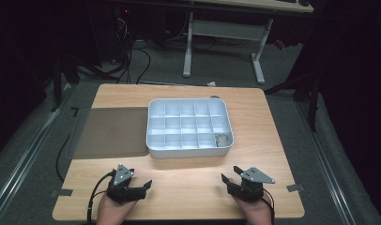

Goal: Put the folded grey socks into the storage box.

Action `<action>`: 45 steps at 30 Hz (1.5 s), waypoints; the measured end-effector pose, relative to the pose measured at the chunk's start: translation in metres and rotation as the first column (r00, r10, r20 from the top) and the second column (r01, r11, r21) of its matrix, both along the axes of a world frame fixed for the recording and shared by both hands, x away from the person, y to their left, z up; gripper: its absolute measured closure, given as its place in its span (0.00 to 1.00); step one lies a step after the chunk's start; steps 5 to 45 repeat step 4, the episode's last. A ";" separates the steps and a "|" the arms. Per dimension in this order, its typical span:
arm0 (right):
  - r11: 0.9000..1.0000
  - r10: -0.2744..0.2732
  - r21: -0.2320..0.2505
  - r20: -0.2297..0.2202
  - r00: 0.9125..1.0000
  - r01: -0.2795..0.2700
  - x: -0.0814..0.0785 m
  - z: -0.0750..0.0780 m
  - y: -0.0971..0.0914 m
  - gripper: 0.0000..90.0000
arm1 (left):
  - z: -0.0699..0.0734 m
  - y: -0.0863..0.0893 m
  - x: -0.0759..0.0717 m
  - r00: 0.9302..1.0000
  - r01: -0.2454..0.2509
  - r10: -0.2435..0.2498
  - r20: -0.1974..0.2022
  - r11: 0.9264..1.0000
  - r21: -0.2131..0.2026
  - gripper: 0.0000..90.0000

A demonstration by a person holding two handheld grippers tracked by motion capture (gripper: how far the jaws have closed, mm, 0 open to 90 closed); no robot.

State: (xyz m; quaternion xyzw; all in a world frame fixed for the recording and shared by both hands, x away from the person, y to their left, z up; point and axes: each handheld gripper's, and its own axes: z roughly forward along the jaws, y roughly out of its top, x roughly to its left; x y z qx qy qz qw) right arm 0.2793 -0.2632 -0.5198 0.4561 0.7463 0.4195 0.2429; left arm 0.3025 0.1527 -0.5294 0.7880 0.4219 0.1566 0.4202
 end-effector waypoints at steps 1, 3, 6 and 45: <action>1.000 0.002 0.008 -0.010 1.000 -0.002 0.000 0.000 0.000 0.45 | 0.000 -0.001 -0.001 1.000 0.002 -0.002 0.005 1.000 0.002 0.19; 1.000 0.006 -0.008 -0.005 1.000 -0.006 -0.001 -0.001 0.000 0.45 | 0.001 -0.001 -0.002 1.000 0.007 -0.007 0.012 1.000 0.006 0.19; 1.000 0.001 -0.011 -0.005 1.000 -0.001 -0.001 -0.001 -0.001 0.45 | 0.001 -0.001 -0.002 1.000 0.008 -0.008 0.011 1.000 0.005 0.19; 1.000 0.001 -0.011 -0.005 1.000 -0.001 -0.001 -0.001 -0.001 0.45 | 0.001 -0.001 -0.002 1.000 0.008 -0.008 0.011 1.000 0.005 0.19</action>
